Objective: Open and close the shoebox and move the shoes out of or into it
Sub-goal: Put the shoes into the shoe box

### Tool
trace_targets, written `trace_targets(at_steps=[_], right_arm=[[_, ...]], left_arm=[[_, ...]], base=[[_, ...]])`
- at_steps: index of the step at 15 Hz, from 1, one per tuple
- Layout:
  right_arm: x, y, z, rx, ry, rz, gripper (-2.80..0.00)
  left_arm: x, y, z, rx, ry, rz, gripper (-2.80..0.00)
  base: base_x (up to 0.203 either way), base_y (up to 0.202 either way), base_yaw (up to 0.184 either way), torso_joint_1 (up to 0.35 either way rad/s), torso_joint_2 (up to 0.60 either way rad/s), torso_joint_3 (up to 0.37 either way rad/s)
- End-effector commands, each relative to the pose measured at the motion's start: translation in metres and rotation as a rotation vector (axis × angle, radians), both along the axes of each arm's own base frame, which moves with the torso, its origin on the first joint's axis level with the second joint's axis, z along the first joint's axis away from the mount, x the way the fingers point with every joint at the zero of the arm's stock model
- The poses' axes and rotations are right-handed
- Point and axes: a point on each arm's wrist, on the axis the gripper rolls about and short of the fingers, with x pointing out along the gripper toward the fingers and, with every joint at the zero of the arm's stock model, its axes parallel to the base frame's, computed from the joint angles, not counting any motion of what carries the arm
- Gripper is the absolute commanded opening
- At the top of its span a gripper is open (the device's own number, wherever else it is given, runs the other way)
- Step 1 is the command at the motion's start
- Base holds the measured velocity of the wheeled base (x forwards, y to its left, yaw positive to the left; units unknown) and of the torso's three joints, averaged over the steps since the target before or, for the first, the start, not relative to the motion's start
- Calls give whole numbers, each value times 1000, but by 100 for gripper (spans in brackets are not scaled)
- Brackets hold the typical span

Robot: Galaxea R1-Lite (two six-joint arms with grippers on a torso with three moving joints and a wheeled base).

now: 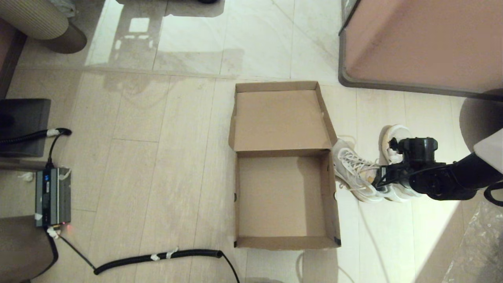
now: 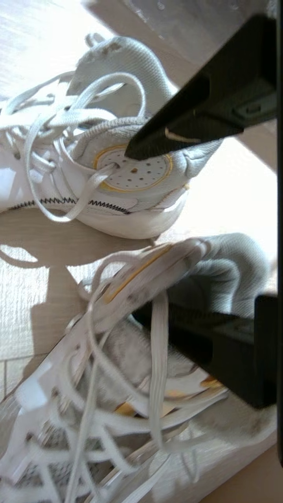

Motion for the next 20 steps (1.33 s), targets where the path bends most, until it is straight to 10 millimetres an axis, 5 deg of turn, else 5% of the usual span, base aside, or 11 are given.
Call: trace_targets(at_steps=[1, 7, 20], right_arm=[[-6, -1, 6, -5, -7, -10, 0], [-18, -1, 14, -18, -5, -28, 0], [-12, -16, -39, 2, 123, -69, 0]], left_arm=[[0, 0, 0, 0, 3, -1, -280], [0, 0, 0, -29, 4, 7, -280], [0, 0, 0, -34, 5, 2, -280]], base=[[0, 0, 0, 0, 0, 0], [0, 0, 0, 0, 0, 0], [0, 0, 0, 0, 0, 0]])
